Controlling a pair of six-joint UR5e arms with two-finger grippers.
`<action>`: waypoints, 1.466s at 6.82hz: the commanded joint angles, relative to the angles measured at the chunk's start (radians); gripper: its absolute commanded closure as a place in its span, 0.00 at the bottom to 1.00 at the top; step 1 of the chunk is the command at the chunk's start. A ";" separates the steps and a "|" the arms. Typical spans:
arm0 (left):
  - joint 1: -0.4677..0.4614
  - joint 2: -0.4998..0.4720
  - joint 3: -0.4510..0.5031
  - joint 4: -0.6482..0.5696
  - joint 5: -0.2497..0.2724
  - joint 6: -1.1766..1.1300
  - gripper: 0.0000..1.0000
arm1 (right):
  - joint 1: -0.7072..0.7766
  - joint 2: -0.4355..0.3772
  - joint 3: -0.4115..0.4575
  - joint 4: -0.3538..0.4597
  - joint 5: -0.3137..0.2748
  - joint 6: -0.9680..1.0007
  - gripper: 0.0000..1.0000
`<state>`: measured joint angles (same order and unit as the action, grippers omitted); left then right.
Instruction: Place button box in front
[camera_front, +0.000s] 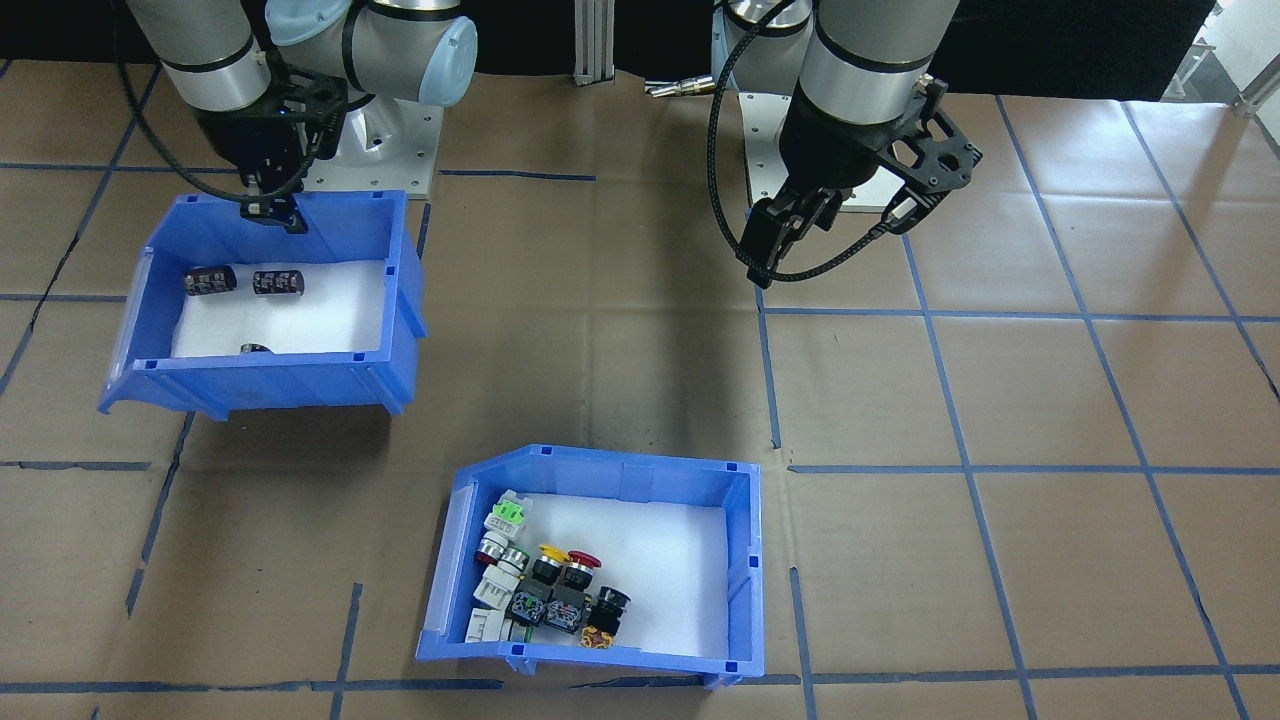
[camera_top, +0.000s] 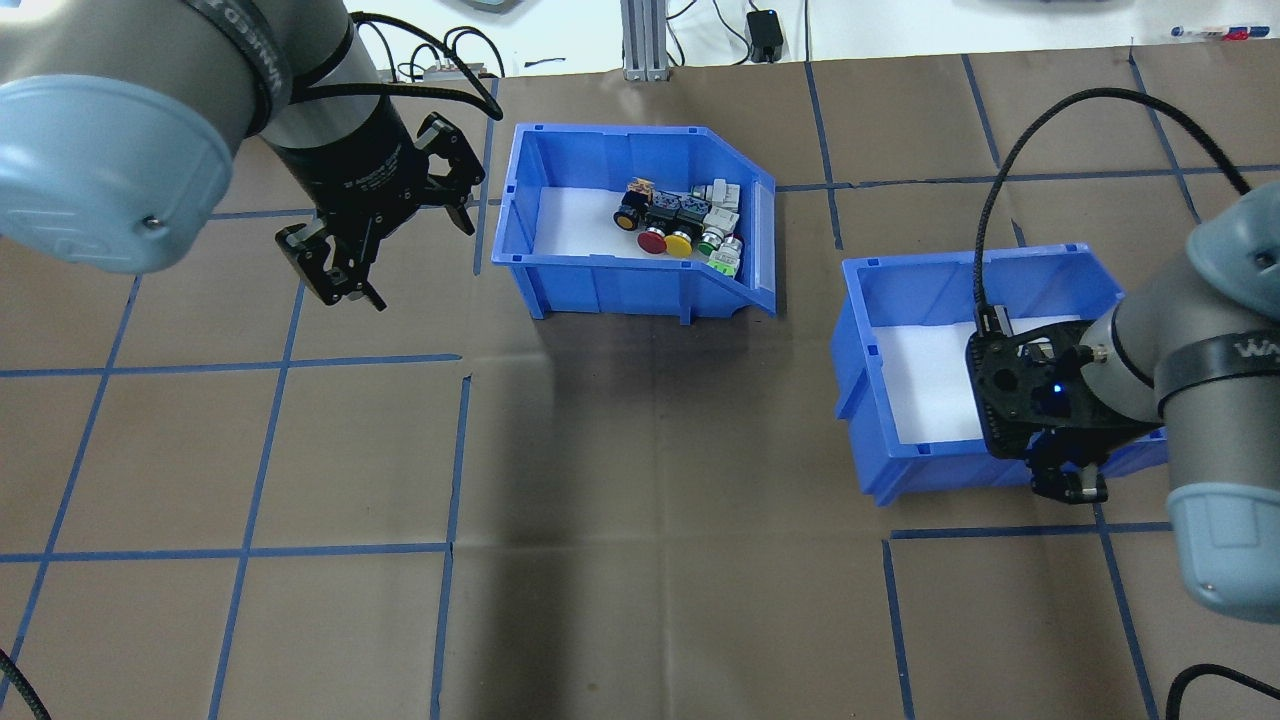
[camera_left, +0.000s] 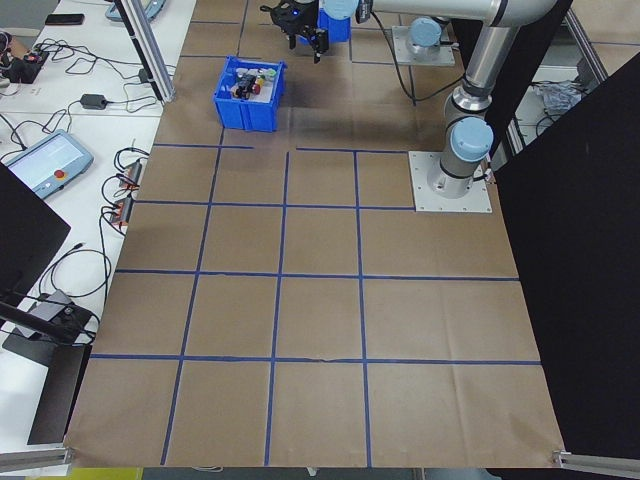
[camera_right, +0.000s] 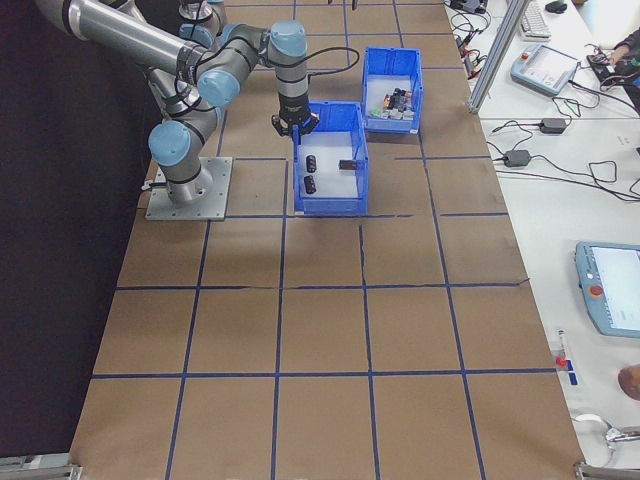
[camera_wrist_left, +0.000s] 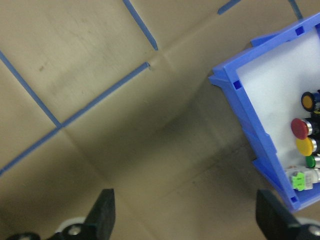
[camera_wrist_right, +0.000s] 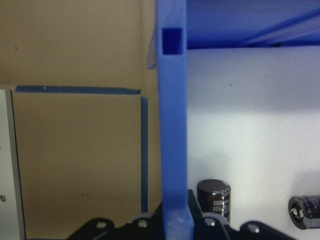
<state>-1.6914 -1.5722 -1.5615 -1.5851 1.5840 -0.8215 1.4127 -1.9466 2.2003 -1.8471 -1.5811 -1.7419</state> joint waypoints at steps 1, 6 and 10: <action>0.009 0.041 -0.012 -0.023 0.017 0.343 0.01 | 0.162 0.024 0.004 -0.014 -0.003 0.189 0.99; 0.019 0.092 -0.031 0.010 0.002 0.834 0.00 | 0.549 0.216 0.003 -0.220 -0.037 0.597 0.98; 0.019 0.106 0.003 -0.006 0.013 0.834 0.00 | 0.703 0.321 -0.002 -0.353 -0.080 0.740 0.98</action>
<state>-1.6715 -1.4683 -1.5600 -1.5880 1.5969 0.0075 2.0900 -1.6373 2.1985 -2.1881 -1.6529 -1.0463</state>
